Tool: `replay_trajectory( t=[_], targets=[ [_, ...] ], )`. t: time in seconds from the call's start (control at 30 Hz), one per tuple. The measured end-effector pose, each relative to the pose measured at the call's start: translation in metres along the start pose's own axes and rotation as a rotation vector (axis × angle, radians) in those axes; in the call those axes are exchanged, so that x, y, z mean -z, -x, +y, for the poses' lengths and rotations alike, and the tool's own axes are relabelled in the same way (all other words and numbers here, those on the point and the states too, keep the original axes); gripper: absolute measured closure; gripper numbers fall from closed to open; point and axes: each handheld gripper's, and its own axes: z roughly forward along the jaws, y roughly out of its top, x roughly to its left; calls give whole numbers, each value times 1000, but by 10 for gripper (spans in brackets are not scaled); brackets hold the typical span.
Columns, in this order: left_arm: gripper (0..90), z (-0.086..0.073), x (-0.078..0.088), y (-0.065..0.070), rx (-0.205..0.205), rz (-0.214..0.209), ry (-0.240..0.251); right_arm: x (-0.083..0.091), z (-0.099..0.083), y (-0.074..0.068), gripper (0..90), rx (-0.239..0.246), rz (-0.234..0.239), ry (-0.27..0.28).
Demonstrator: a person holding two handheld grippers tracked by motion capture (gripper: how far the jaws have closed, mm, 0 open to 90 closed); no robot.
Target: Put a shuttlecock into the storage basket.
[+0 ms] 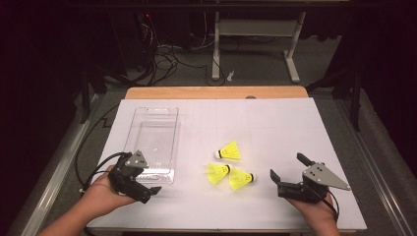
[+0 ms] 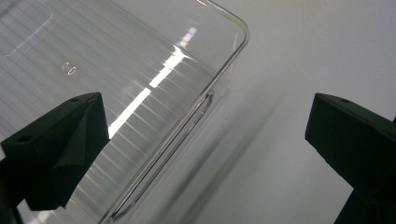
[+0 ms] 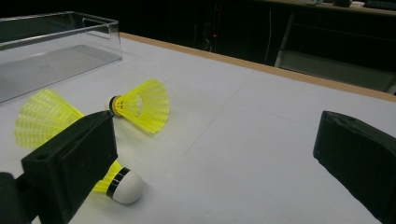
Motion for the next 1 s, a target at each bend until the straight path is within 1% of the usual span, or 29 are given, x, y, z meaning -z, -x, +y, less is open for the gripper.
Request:
replay_trajectory(
  t=[0.03, 0.17, 0.73, 0.8, 1.0],
  targets=[
    [8, 1, 0, 1, -8, 1, -3, 0, 0, 0, 0, -3, 2, -2],
    [8, 3, 0, 3, -16, -3, -3, 0, 0, -1, 0, 2, 2, 0],
    [8, 15, 4, 6, -40, -24, 9, -1, -1, -1, 0, -2, 3, -9],
    [8, 17, 4, 7, -42, -31, 13, -1, 0, -1, 0, 2, 4, -5],
    [8, 23, 5, 9, -49, -34, 22, -1, 0, -1, 0, 1, 4, -2]
  ],
)
